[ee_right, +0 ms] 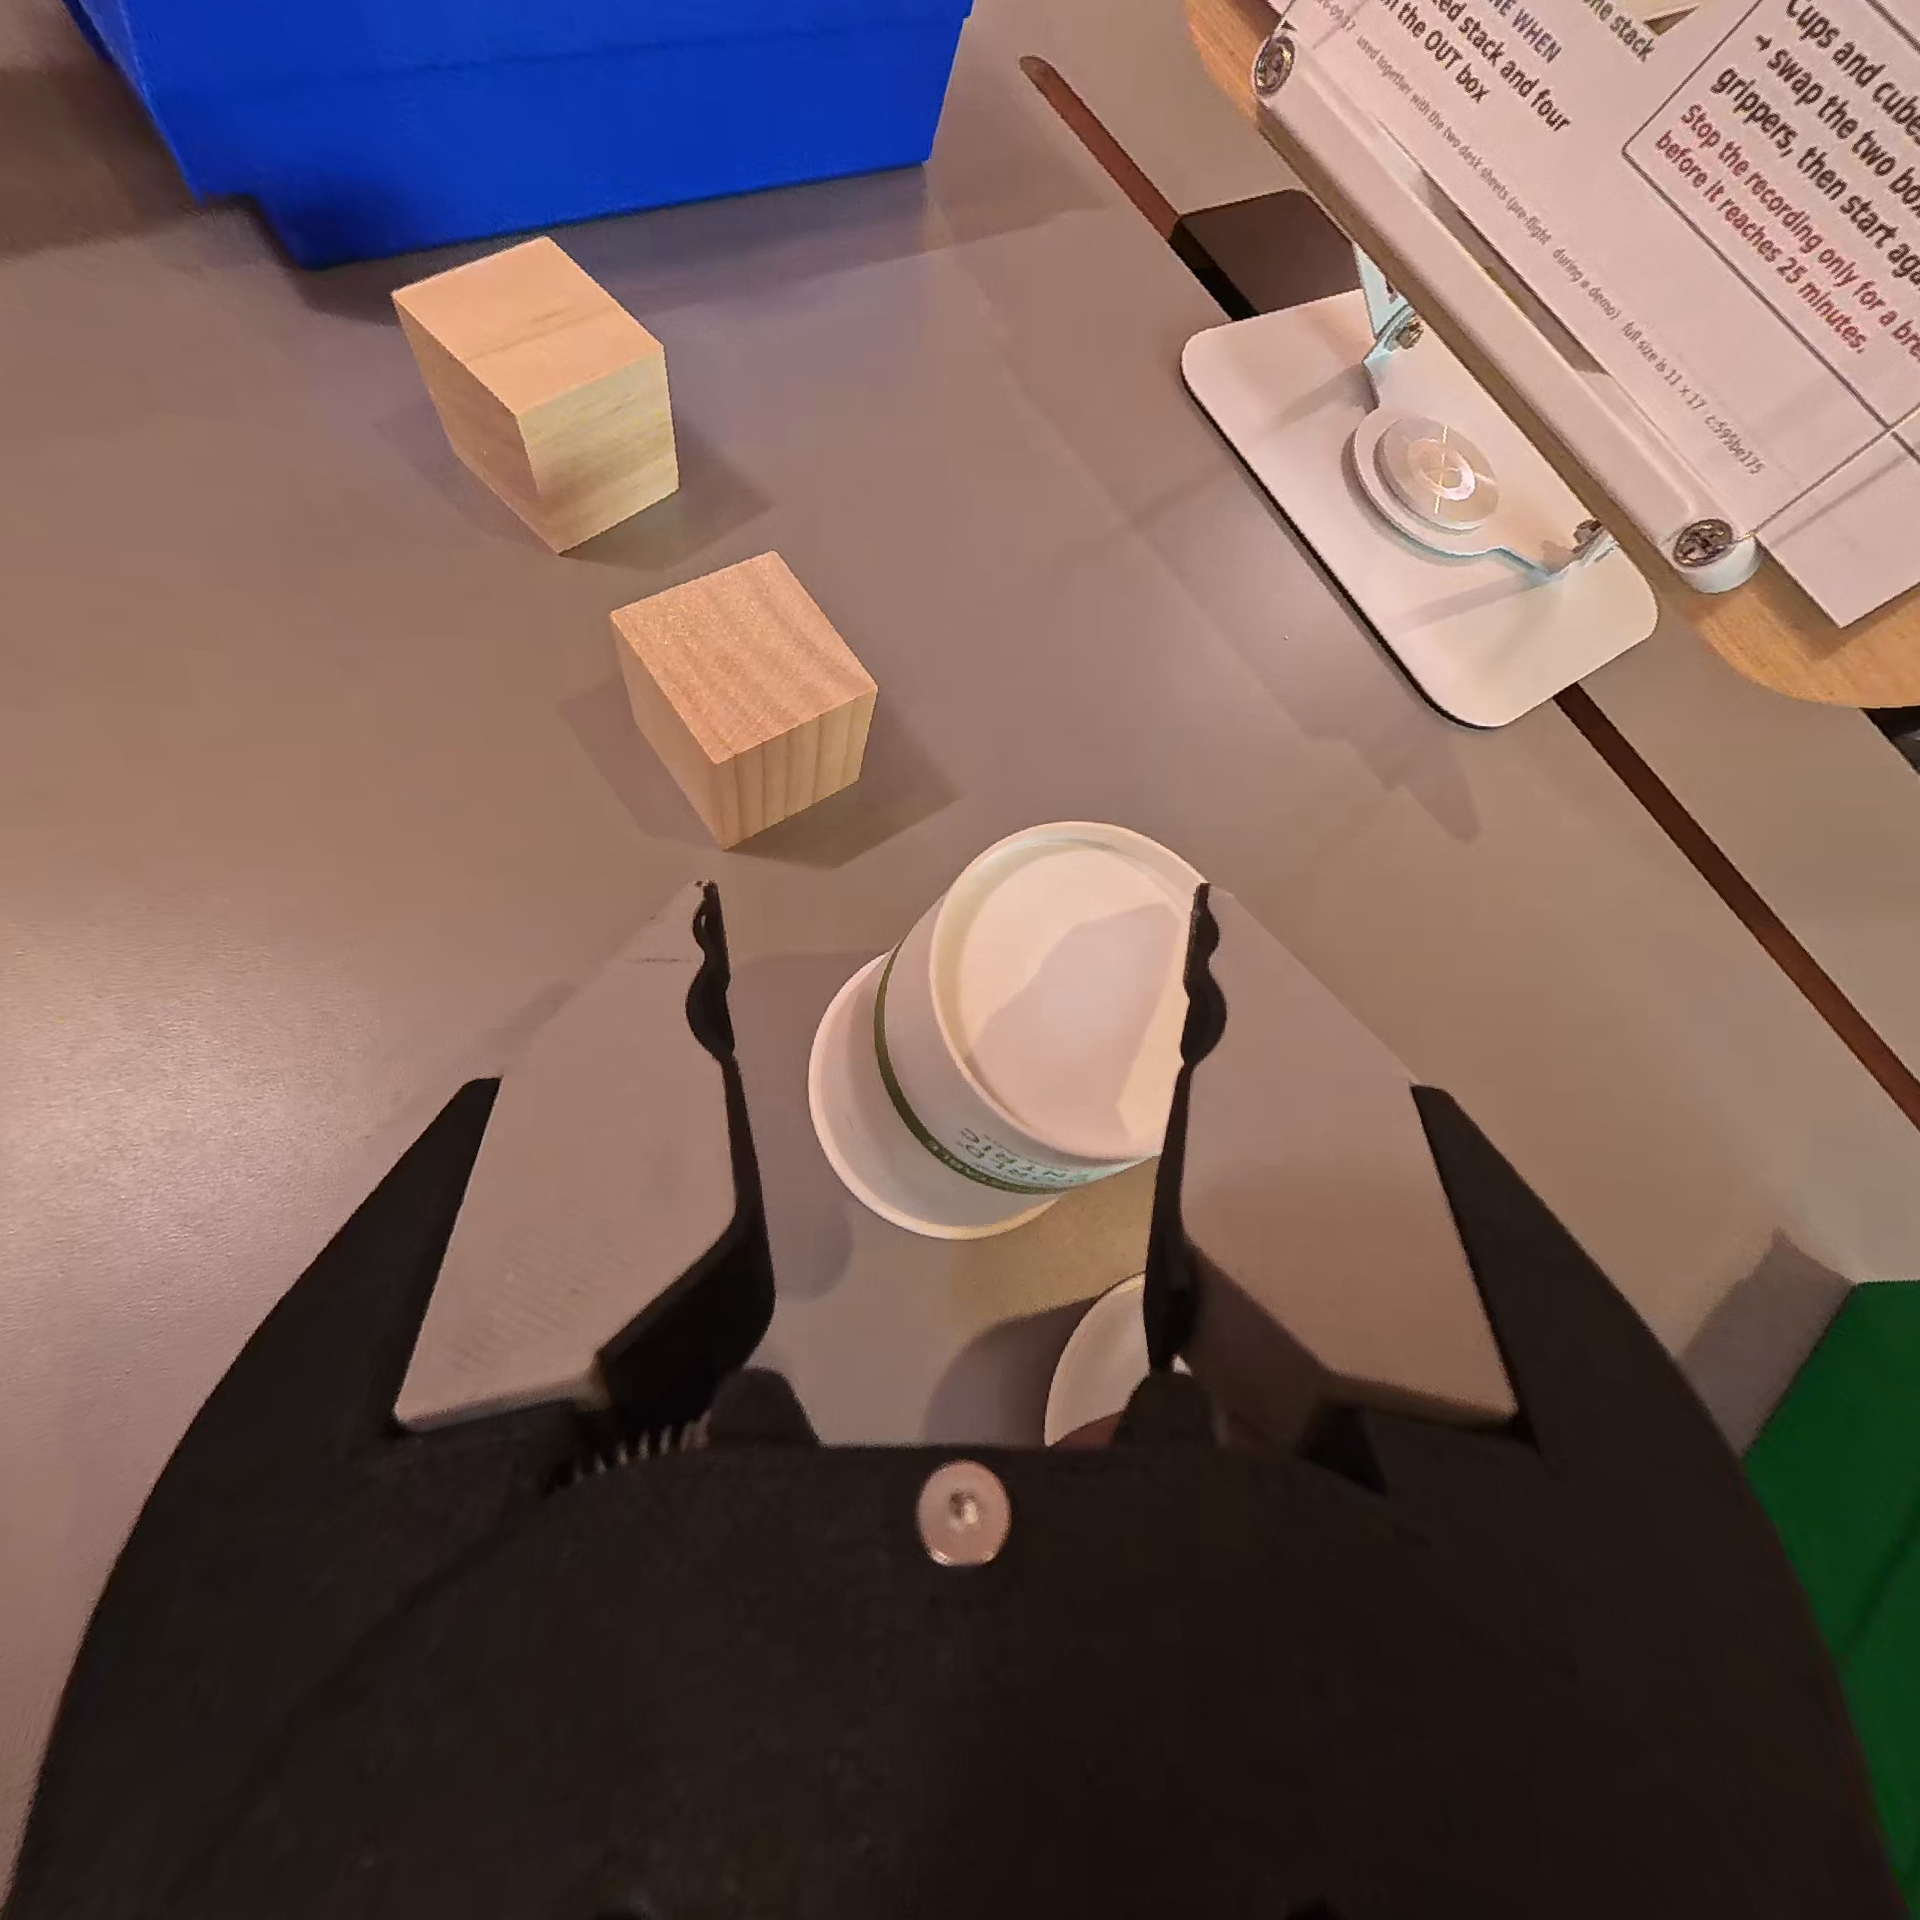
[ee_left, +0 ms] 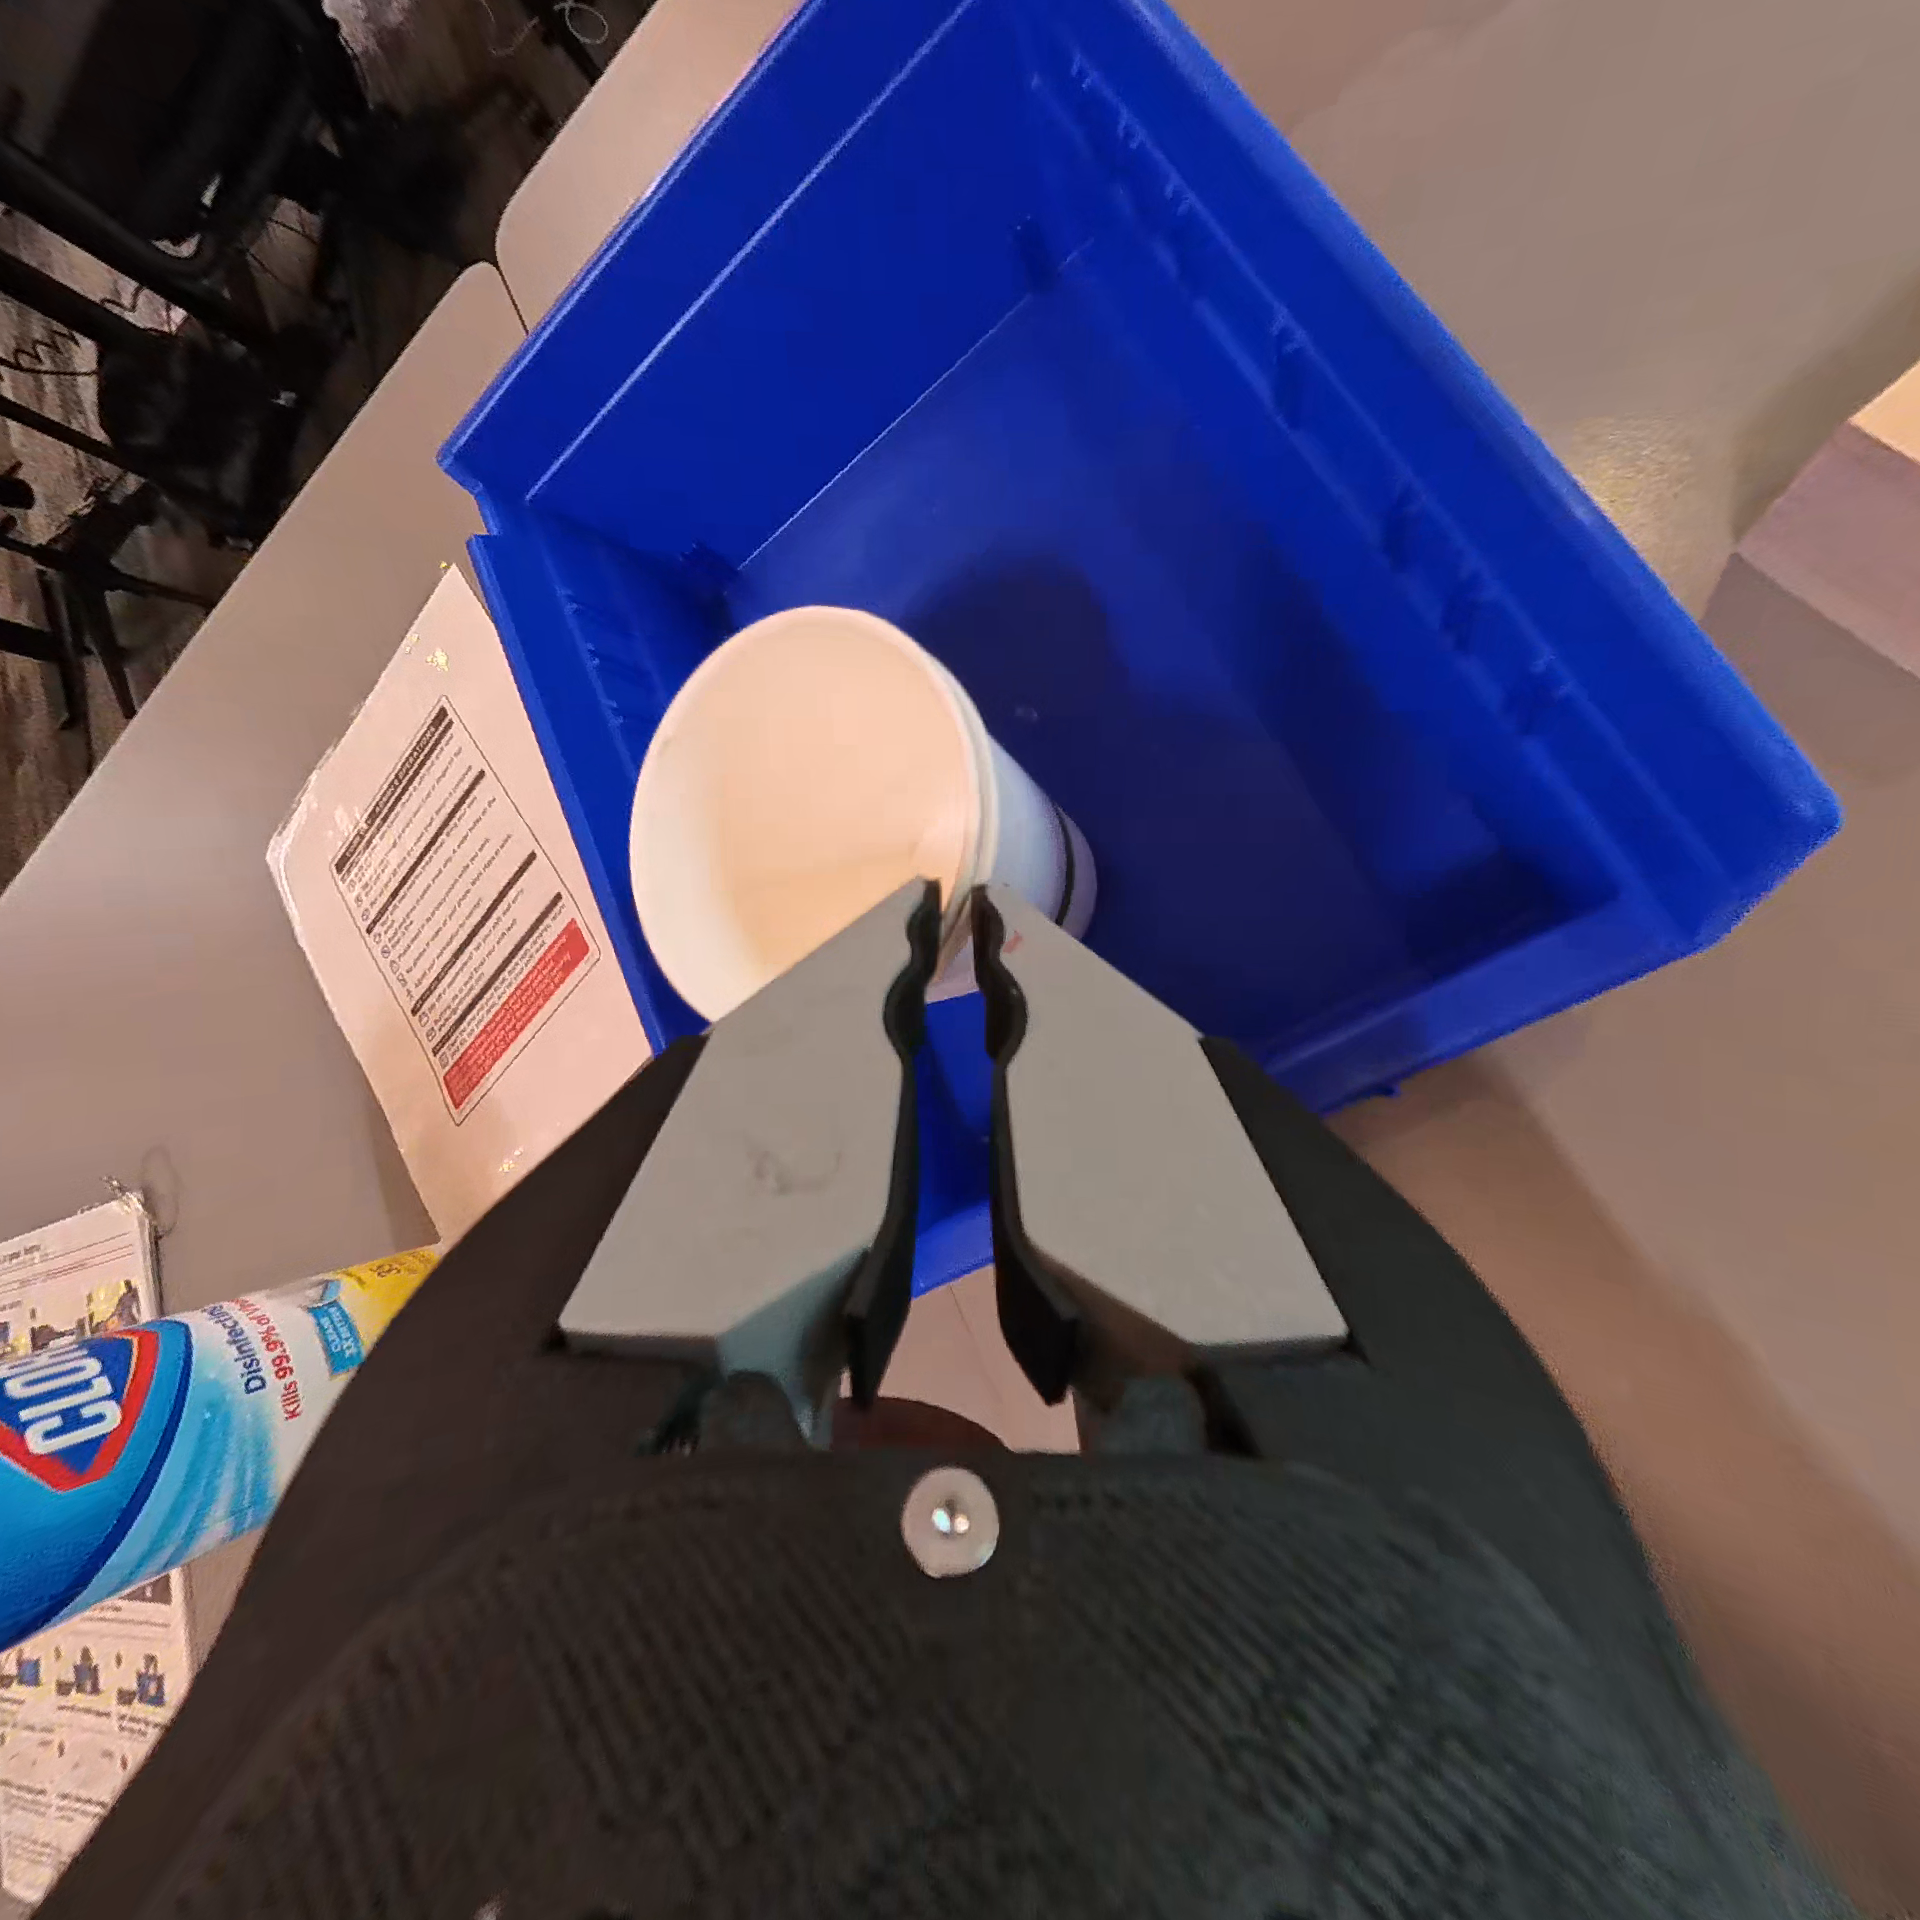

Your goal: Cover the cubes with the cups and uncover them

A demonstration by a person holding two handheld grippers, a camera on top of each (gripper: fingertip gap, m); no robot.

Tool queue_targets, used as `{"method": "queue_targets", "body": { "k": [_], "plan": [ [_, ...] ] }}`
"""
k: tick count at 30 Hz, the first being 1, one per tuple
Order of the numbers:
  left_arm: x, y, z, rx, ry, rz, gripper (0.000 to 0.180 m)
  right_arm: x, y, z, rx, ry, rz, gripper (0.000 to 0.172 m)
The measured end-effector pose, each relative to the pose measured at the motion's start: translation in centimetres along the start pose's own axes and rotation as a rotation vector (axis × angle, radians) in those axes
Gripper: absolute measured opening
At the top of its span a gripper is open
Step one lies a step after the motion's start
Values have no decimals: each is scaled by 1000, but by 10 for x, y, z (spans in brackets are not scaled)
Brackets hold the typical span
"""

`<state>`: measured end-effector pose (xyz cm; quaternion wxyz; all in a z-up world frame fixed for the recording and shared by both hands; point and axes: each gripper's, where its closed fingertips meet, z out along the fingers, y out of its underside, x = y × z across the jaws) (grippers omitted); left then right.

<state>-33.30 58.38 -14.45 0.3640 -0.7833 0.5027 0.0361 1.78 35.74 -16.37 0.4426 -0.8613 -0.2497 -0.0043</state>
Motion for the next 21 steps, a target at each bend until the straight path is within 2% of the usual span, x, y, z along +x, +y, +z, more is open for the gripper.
{"method": "queue_targets", "body": {
  "k": [4,9,12,18,21],
  "plan": [
    [-1,0,0,-4,5,-1,2,0,2,0,-2,-1,-2,86],
    [-9,-3,-5,22,-55,25,1,-2,-1,0,11,-9,-2,86],
    [-21,-7,-15,35,-162,92,1,-3,-2,0,17,-8,-7,85],
    [-44,-37,-50,121,-441,263,1,-4,-4,-1,27,-15,-1,85],
    [-46,-47,-62,144,-532,338,1,-5,-6,-2,34,-12,-4,85]
  ]
}}
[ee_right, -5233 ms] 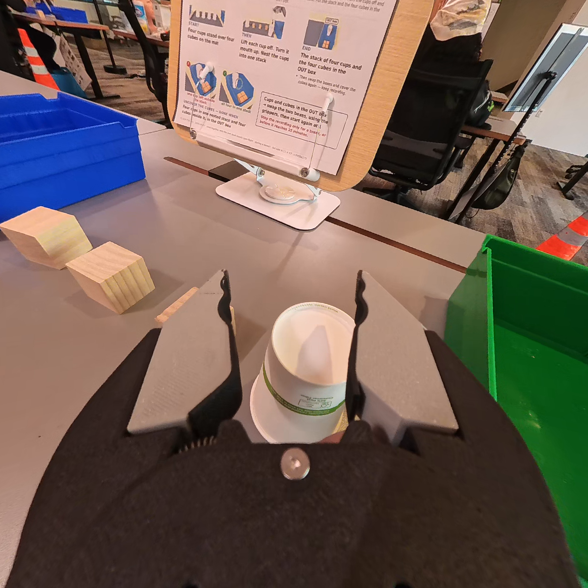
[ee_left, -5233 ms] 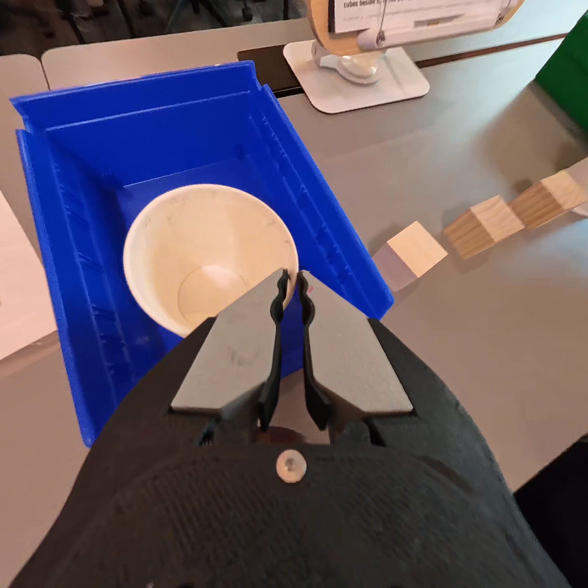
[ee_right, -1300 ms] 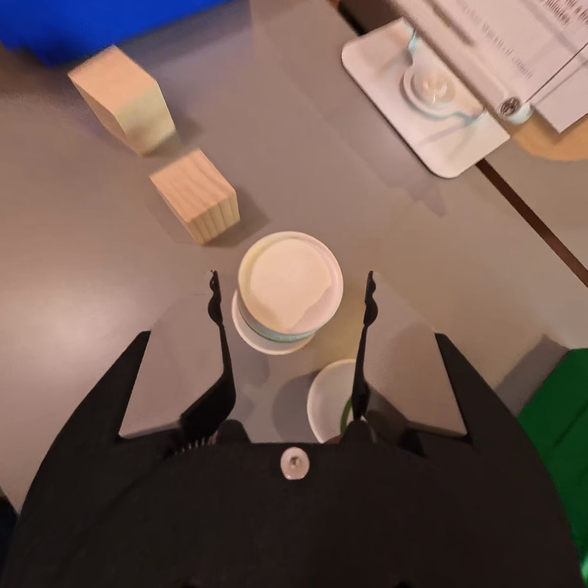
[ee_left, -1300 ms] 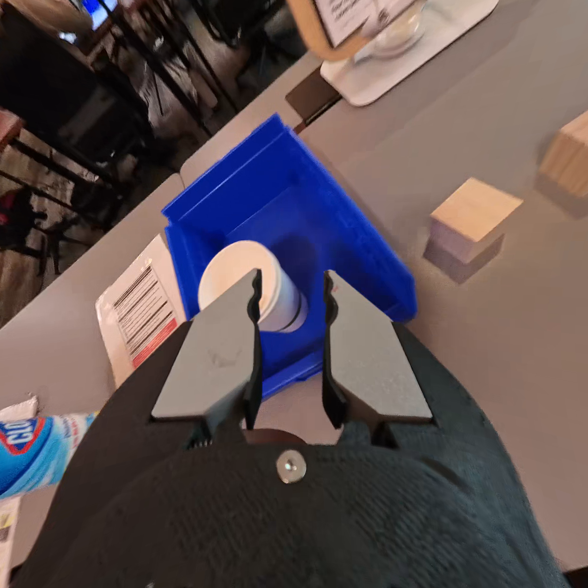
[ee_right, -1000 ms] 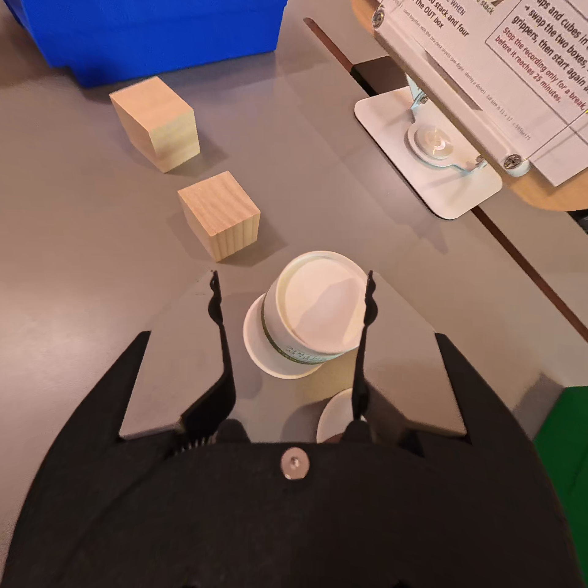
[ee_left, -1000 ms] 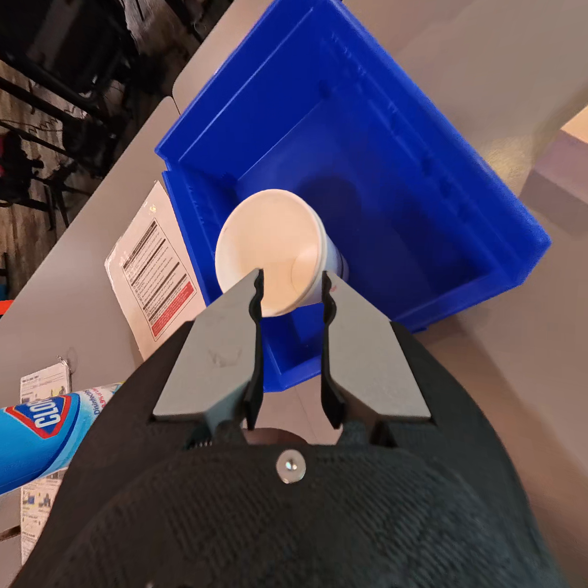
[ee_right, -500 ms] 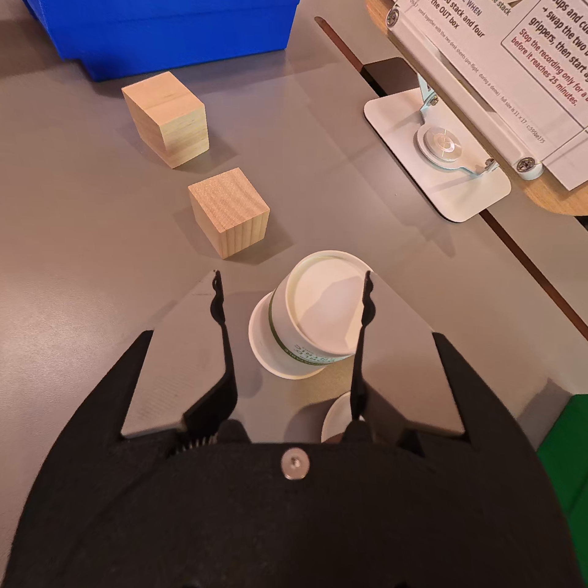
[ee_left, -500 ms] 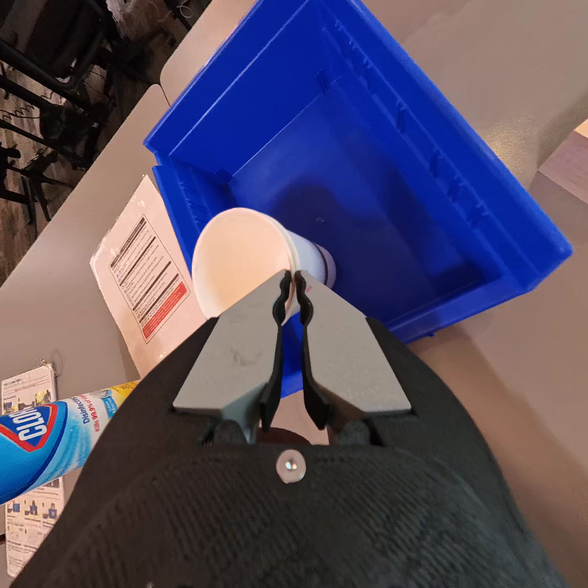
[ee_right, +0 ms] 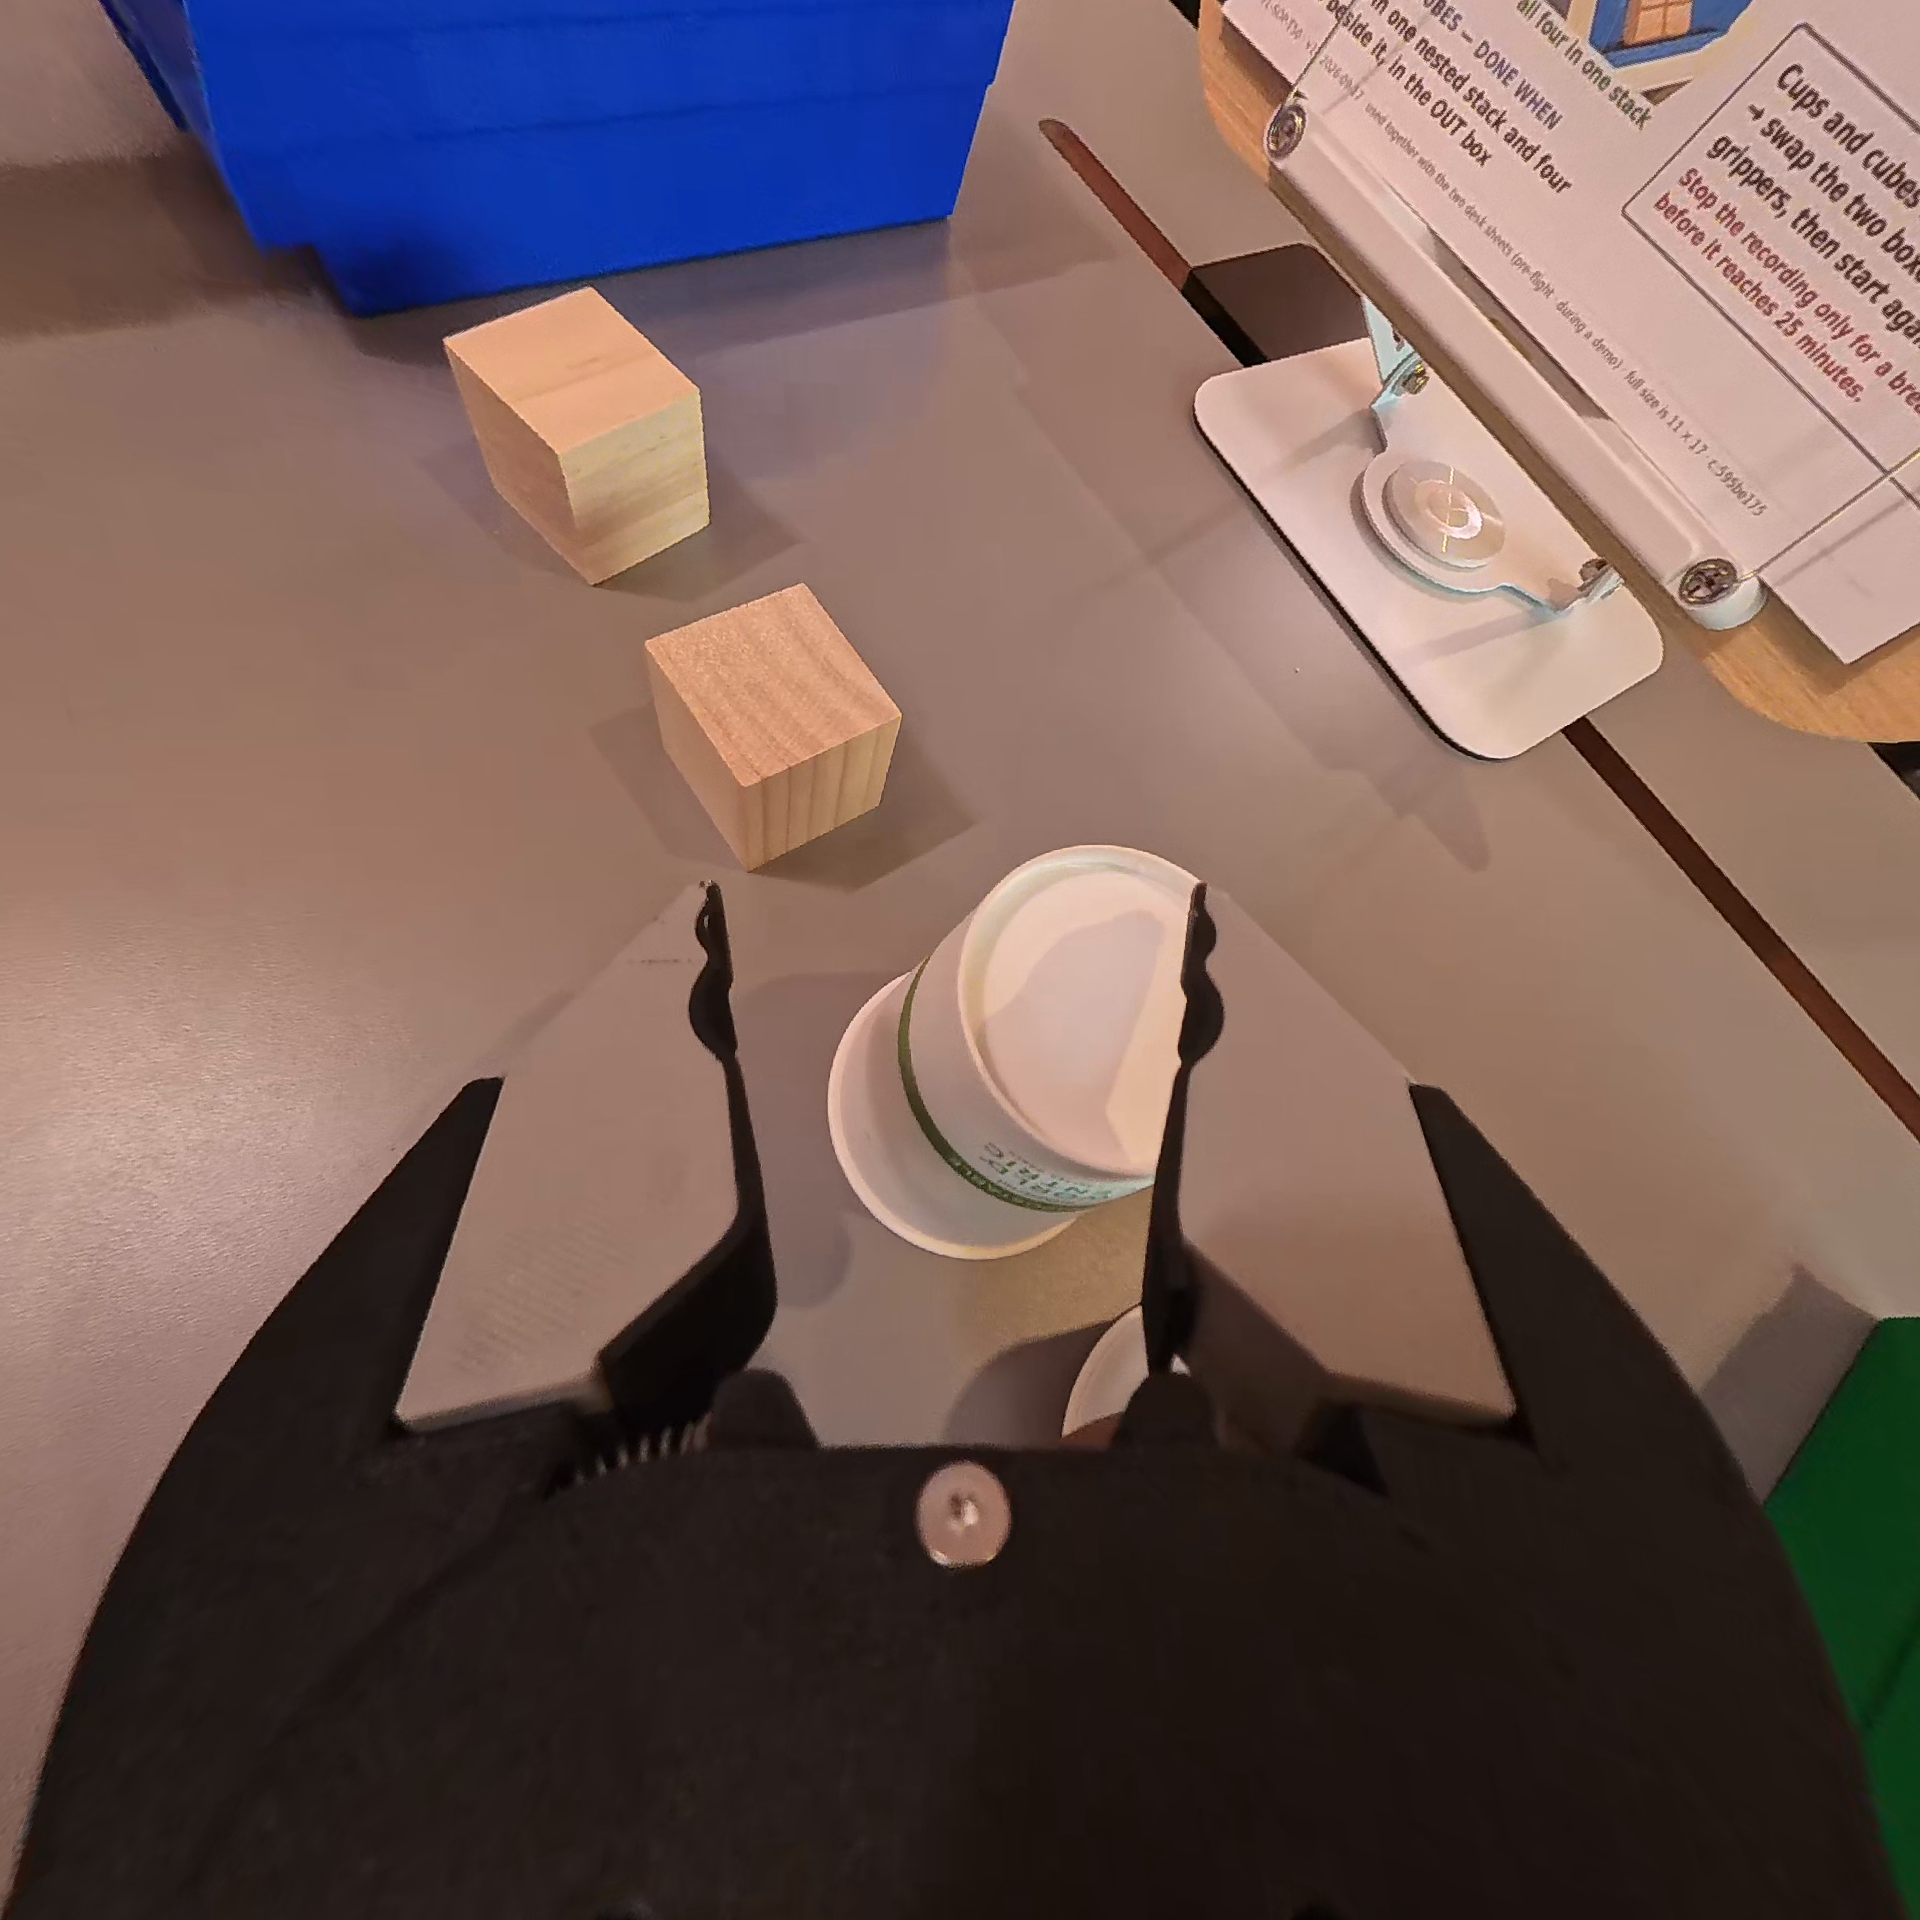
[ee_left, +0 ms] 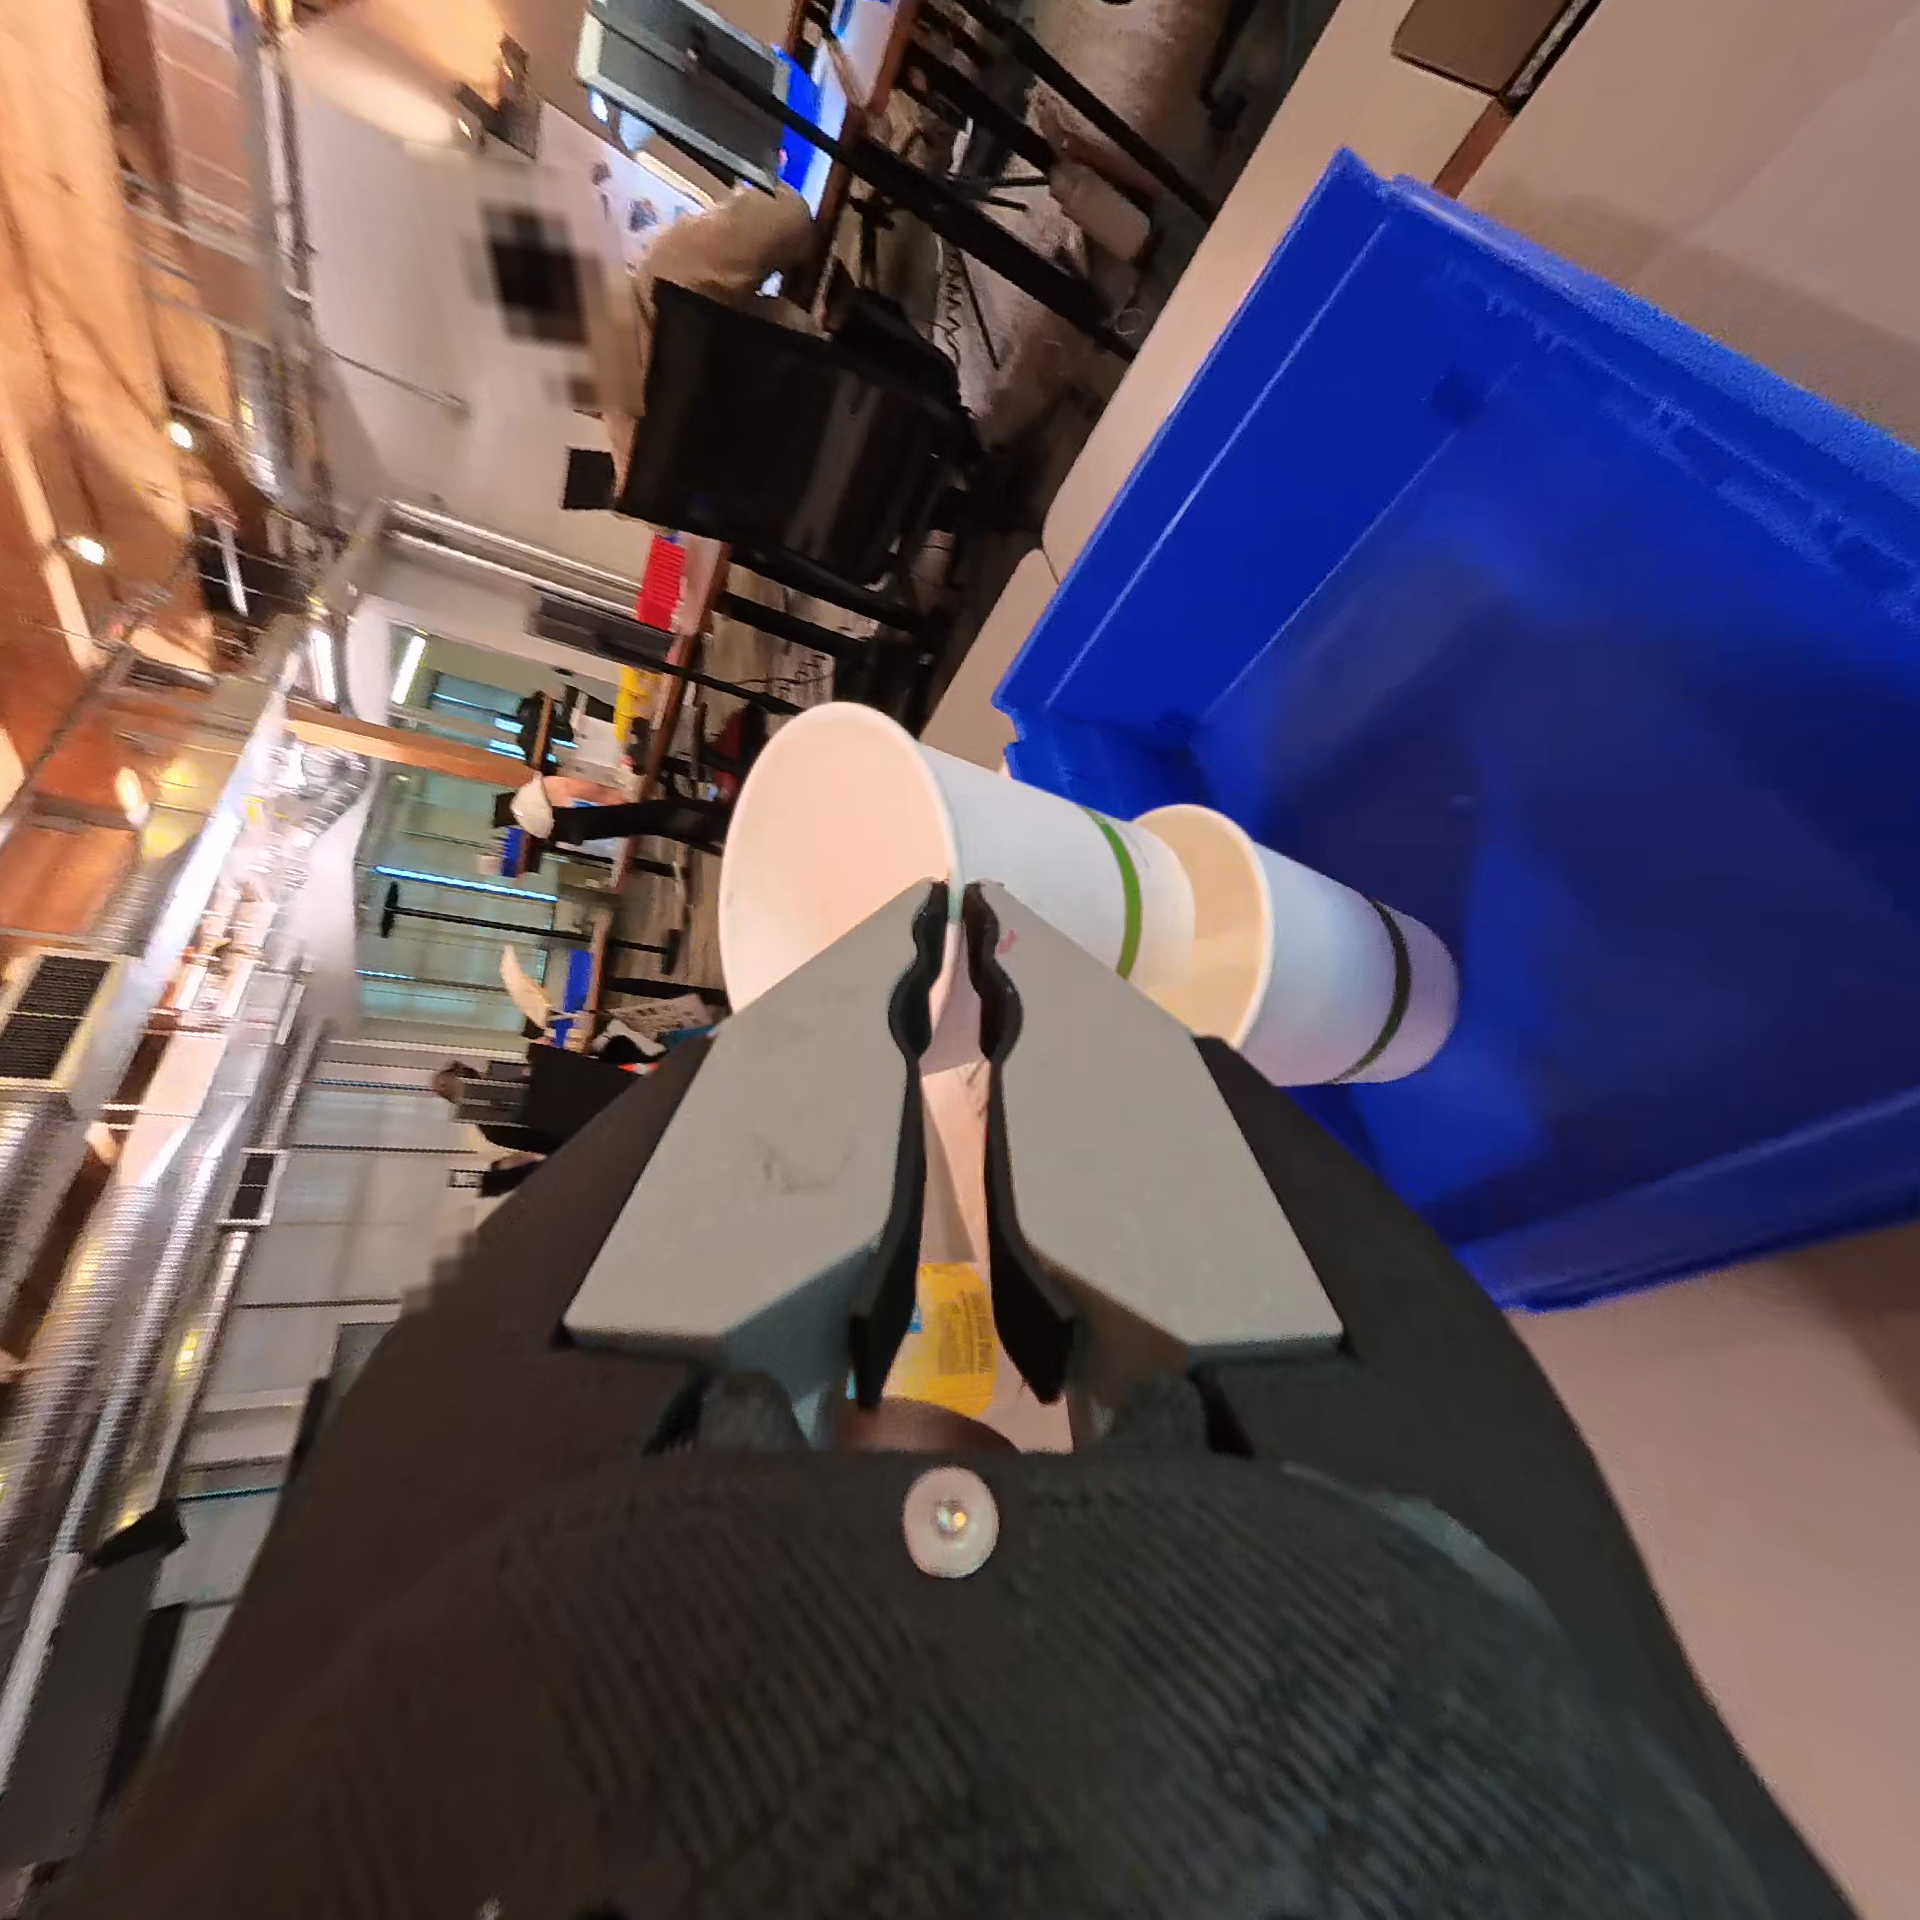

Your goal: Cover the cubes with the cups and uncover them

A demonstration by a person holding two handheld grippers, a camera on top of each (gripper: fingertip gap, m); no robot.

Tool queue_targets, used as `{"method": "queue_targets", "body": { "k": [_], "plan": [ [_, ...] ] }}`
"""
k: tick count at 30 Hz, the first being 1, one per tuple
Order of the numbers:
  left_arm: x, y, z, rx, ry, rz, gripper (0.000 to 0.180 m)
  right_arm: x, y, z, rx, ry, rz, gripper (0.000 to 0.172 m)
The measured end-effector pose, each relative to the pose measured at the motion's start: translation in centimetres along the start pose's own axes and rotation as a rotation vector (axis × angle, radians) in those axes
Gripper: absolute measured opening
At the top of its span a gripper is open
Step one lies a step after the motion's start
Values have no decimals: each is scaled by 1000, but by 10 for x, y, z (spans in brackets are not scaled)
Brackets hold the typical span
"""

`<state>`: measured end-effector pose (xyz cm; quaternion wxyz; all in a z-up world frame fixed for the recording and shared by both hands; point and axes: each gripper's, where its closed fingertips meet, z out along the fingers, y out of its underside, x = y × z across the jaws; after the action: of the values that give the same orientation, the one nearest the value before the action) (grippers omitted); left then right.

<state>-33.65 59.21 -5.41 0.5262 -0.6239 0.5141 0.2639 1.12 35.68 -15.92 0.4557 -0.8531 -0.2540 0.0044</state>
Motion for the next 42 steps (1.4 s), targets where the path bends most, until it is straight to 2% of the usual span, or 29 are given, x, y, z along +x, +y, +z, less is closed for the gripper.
{"method": "queue_targets", "body": {
  "k": [7,12,16,20,23,27,32,36,39,42],
  "plan": [
    [-5,-17,-14,44,-46,43,1,0,-9,-7,49,15,3,85],
    [-7,-58,-49,179,16,-64,1,-15,-36,-22,195,-67,39,85],
    [-8,-109,-94,341,49,-97,1,-61,-64,-34,333,-369,172,85],
    [1,-168,-155,541,109,-114,1,-99,-91,-39,442,-699,369,87],
    [15,-208,-205,696,170,-125,1,-113,-112,-46,540,-908,515,91],
    [34,-244,-255,854,206,-121,1,-117,-135,-64,704,-1117,643,100],
    [58,-261,-286,972,276,-171,1,-103,-154,-96,923,-1345,793,102],
    [74,-260,-285,999,319,-229,1,-95,-158,-102,1009,-1440,880,104],
    [88,-253,-275,993,373,-280,1,-89,-160,-103,1041,-1446,917,97],
    [96,-245,-268,1004,412,-345,1,-83,-158,-93,1043,-1353,936,89]
  ]
}}
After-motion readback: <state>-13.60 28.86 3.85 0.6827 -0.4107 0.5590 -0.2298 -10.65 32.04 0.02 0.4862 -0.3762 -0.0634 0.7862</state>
